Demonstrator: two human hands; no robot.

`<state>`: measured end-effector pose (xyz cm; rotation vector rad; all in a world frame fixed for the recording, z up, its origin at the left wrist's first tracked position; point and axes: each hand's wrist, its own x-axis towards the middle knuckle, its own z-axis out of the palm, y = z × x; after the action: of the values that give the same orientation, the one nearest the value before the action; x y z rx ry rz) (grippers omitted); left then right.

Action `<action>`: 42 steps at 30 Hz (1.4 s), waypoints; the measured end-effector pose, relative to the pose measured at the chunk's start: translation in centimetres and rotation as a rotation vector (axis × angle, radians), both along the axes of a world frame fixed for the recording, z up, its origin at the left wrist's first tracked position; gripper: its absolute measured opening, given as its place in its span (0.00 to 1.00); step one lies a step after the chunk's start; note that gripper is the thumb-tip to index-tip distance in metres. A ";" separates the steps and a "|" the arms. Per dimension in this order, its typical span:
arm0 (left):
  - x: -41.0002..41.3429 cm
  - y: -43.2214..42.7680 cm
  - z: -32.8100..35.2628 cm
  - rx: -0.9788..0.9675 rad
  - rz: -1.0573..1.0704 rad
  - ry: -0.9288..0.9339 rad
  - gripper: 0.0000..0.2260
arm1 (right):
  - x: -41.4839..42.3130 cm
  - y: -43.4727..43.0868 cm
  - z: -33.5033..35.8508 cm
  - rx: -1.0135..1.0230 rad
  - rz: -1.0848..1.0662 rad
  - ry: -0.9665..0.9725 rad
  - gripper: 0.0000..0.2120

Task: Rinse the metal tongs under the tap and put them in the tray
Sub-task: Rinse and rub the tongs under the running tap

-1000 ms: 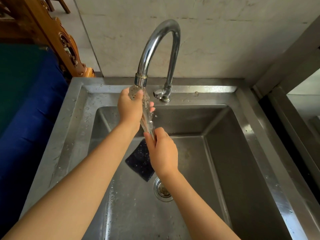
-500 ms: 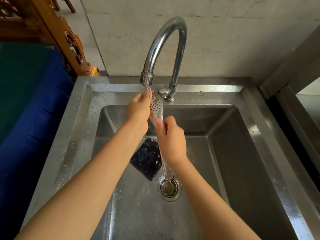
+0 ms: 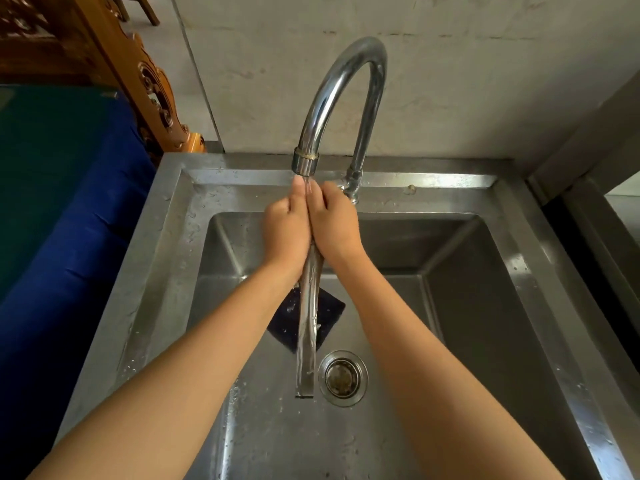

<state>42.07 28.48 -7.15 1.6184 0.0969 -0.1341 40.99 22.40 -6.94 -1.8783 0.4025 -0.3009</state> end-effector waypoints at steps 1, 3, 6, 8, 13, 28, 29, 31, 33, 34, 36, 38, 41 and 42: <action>0.4 -0.1 0.0 -0.014 0.023 0.016 0.20 | -0.4 0.1 -0.2 0.004 -0.003 -0.020 0.13; 1.2 -0.2 0.2 -0.054 0.064 0.056 0.20 | -0.9 0.4 -0.4 -0.041 0.005 -0.030 0.12; 1.2 0.0 0.1 0.007 0.030 0.015 0.21 | -0.4 0.2 0.1 -0.109 -0.015 0.030 0.16; 0.1 0.2 -0.4 0.096 -0.049 -0.052 0.20 | 0.4 -0.3 0.9 -0.096 -0.045 0.067 0.18; 2.3 0.6 1.0 0.069 0.041 0.044 0.15 | 0.5 0.9 1.5 -0.006 -0.051 -0.005 0.15; 2.9 0.5 0.6 0.049 0.035 0.075 0.16 | 0.3 1.3 0.2 -0.011 -0.080 0.064 0.20; 2.2 0.4 0.4 0.032 0.021 0.070 0.16 | 0.7 0.9 0.4 0.009 -0.087 0.075 0.19; 1.1 0.2 0.0 0.032 -0.014 0.055 0.17 | 1.6 0.2 1.2 0.062 -0.087 0.098 0.19; 1.4 0.1 0.2 0.041 -0.021 0.051 0.16 | 1.7 0.0 1.3 0.074 -0.085 0.104 0.20; 1.9 0.1 0.3 0.039 -0.023 0.057 0.15 | 1.3 0.3 1.2 0.078 -0.099 0.090 0.19; 3.0 0.2 0.7 0.064 -0.014 0.069 0.14 | 0.2 1.2 0.6 0.083 -0.131 0.033 0.17; 4.0 0.2 0.9 0.074 0.010 0.102 0.15 | -1.1 2.0 0.0 0.089 -0.115 -0.014 0.17; 4.1 -0.1 1.3 0.044 0.018 0.119 0.15 | -1.8 1.9 -0.4 0.114 -0.095 -0.045 0.18; 3.6 -0.1 1.3 0.044 -0.007 0.100 0.15 | -1.8 1.6 -0.4 0.105 -0.101 -0.047 0.18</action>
<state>45.66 28.35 -5.87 1.6563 0.1727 -0.2201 39.14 24.01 -7.37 -1.7483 0.4732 -0.3838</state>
